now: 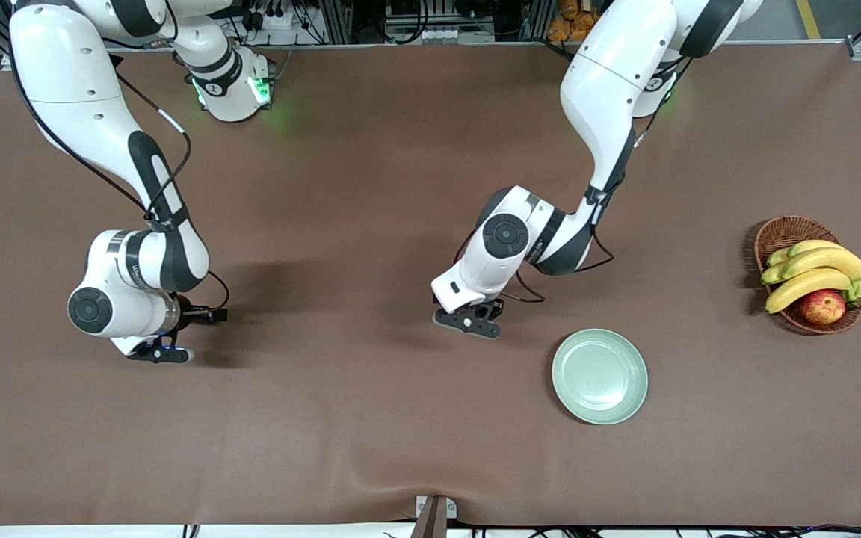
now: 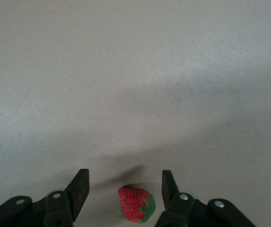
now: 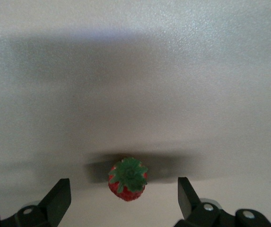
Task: Collect all strawberries into plate
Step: 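Grasp the strawberry with the left gripper while the right gripper grasps another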
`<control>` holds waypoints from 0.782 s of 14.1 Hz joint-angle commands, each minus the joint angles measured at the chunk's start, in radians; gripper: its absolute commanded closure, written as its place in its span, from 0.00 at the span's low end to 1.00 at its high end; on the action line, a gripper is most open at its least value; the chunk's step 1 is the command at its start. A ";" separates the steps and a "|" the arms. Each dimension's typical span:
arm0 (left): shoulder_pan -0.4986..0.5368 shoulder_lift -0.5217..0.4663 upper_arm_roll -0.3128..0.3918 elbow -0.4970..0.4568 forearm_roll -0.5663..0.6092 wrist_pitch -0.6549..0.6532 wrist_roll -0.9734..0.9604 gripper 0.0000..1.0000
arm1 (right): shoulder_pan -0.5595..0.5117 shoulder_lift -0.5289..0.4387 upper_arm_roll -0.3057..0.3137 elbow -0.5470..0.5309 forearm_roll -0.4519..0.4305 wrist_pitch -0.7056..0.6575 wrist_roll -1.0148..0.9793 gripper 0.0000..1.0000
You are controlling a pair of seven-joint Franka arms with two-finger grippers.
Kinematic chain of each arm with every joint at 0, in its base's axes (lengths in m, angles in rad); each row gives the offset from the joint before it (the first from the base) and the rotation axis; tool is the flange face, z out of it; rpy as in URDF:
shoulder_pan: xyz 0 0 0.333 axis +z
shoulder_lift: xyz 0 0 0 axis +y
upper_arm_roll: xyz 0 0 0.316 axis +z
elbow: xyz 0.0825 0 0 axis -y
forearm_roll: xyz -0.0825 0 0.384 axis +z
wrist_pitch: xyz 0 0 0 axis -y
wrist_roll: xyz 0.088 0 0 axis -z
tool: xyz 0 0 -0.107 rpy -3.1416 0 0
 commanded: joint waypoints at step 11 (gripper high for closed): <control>-0.048 0.022 0.014 -0.012 -0.009 0.009 -0.056 0.54 | -0.005 -0.008 0.005 -0.019 0.008 0.017 0.003 1.00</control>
